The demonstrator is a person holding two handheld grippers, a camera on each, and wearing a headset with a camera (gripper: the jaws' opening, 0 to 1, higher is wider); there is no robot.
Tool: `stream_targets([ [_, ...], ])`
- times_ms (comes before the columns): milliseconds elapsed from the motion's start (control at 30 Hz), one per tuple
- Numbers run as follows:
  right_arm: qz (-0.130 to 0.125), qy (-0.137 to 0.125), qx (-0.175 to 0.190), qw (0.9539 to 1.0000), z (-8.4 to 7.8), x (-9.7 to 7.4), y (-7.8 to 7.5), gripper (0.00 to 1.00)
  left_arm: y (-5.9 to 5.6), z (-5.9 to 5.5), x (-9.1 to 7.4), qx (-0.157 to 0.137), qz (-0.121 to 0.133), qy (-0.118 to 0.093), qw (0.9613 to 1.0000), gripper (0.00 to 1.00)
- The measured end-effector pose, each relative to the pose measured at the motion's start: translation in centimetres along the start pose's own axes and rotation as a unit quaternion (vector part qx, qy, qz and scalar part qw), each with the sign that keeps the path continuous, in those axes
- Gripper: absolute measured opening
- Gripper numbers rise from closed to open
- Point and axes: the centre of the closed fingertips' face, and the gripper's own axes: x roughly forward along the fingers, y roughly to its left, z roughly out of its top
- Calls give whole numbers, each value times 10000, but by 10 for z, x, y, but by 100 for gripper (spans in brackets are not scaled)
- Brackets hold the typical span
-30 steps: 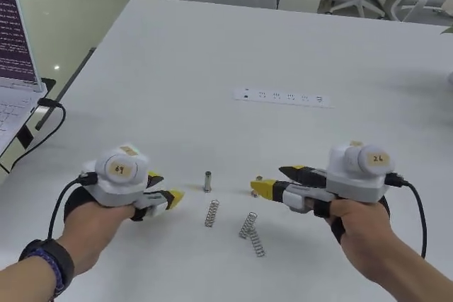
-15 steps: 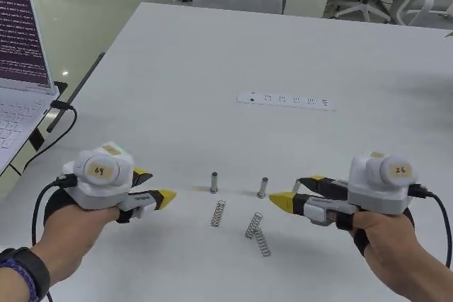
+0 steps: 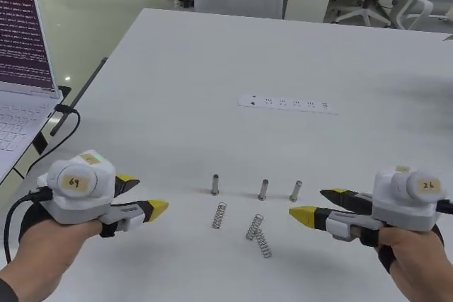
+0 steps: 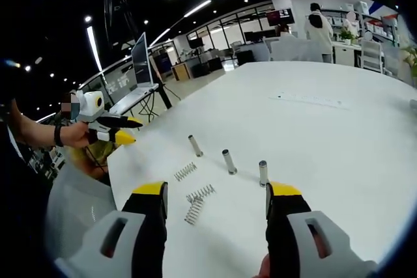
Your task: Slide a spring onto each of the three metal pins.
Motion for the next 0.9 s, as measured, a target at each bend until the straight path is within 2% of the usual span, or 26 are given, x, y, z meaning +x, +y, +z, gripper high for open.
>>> stream_targets([
  [500, -91, 102, 24, 9999, -19, -24, 6, 65, -10, 0, -27, -95, 20, -100, 9999, 51],
  [900, -114, 176, -5, 9998, -30, -32, 14, 68, -16, -9, -41, -139, 15, -64, 9999, 56],
])
